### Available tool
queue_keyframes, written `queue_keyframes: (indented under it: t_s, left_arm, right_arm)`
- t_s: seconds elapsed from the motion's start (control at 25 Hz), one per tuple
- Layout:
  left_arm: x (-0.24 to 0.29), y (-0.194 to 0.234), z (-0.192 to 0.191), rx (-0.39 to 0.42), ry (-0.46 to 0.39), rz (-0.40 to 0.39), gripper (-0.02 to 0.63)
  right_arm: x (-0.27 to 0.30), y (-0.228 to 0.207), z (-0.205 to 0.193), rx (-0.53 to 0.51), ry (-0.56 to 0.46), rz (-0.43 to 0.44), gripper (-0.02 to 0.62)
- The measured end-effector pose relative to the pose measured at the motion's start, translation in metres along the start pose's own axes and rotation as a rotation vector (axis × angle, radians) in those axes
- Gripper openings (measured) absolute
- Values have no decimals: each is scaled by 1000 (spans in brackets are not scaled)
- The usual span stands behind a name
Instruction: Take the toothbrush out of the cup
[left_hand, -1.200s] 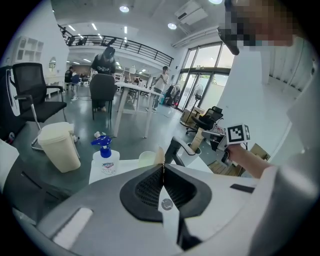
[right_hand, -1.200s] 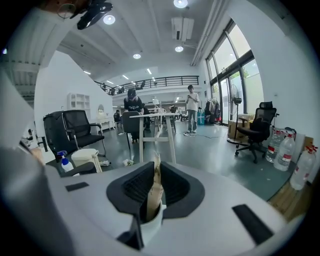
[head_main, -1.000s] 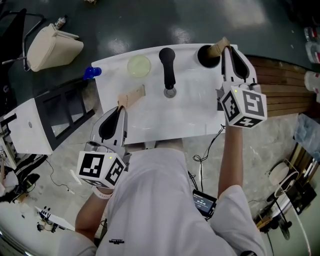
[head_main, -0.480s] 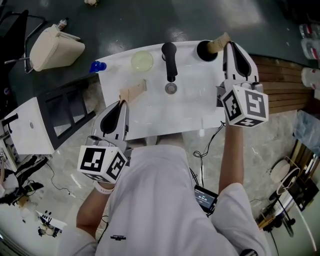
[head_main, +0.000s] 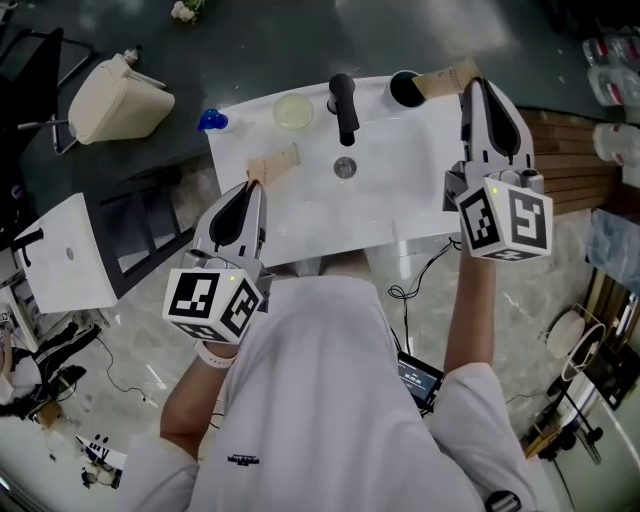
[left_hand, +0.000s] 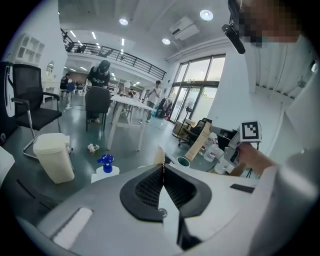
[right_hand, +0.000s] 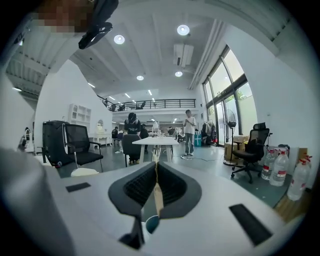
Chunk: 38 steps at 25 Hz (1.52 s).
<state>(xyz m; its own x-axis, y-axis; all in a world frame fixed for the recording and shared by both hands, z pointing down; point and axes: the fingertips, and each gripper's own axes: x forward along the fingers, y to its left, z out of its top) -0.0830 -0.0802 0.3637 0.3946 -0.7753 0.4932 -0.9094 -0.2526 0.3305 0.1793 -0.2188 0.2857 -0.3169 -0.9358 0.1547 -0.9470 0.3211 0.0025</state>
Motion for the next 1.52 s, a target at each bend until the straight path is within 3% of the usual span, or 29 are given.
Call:
queue_keyframes:
  t_s: [0.28,0.52,1.12,1.52]
  left_arm:
    - [-22,1,7,14,-38,-31,6]
    - [-36,2,11,33,-65,-54,6]
    - [-73,-2,7,98,-102,-82,6]
    - [-84,0,10,110,-112,-93,6]
  right_arm:
    - [-46,13,34,-19,-42,-39,11]
    - [-81,34,35,-13,-23,-44,11]
    - [-139,94,-16,85,87,-35,11]
    - [-146,117,-32,57,137,47,12]
